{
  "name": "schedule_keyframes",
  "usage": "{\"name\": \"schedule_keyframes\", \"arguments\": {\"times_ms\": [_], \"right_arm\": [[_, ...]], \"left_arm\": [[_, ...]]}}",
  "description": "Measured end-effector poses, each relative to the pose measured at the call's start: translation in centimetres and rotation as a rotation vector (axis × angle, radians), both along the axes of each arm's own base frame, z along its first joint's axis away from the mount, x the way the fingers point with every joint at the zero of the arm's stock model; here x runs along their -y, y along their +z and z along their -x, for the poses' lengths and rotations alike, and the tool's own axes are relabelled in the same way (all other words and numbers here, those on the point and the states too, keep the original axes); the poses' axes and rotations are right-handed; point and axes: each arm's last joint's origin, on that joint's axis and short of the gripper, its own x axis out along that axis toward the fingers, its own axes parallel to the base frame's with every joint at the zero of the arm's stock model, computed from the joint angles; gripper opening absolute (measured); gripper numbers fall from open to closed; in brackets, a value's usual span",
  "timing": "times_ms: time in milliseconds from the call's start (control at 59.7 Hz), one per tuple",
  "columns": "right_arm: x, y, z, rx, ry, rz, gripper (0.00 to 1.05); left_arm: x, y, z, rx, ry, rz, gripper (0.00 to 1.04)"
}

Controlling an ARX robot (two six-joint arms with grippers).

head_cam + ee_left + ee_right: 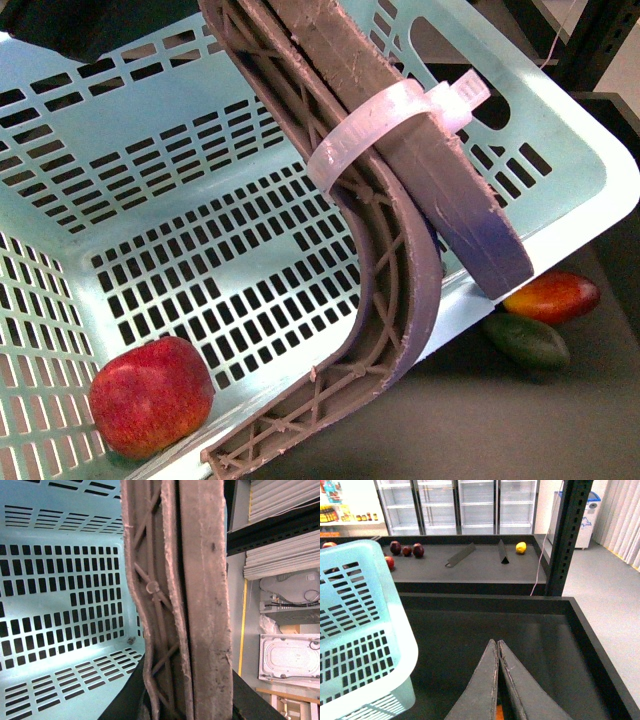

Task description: Pick apple with right arm and hold basket with left

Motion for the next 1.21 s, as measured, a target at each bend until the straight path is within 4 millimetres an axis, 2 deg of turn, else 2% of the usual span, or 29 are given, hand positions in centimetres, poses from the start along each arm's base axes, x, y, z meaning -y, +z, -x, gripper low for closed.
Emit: {"name": "schedule_keyframes", "arguments": {"times_ms": [134,352,922,1207], "right_arm": [[0.0,-0.3,1.0,-0.016,-0.001,0.0,0.02],[0.0,-0.3,1.1,-0.005,-0.002,0.001,0.03],[0.0,-0.3,1.1,-0.004,-0.002,0.0,0.97],[0.0,-0.3,1.1,-0.005,-0.002,0.0,0.96]], "left_arm": [[0.0,0.0,0.0,0.0,0.0,0.0,0.17],[0.0,0.1,0.0,0.002,0.0,0.001,0.17],[0.0,0.1,0.0,0.002,0.0,0.001,0.17],[0.0,0.1,0.0,0.002,0.0,0.001,0.17]]}}
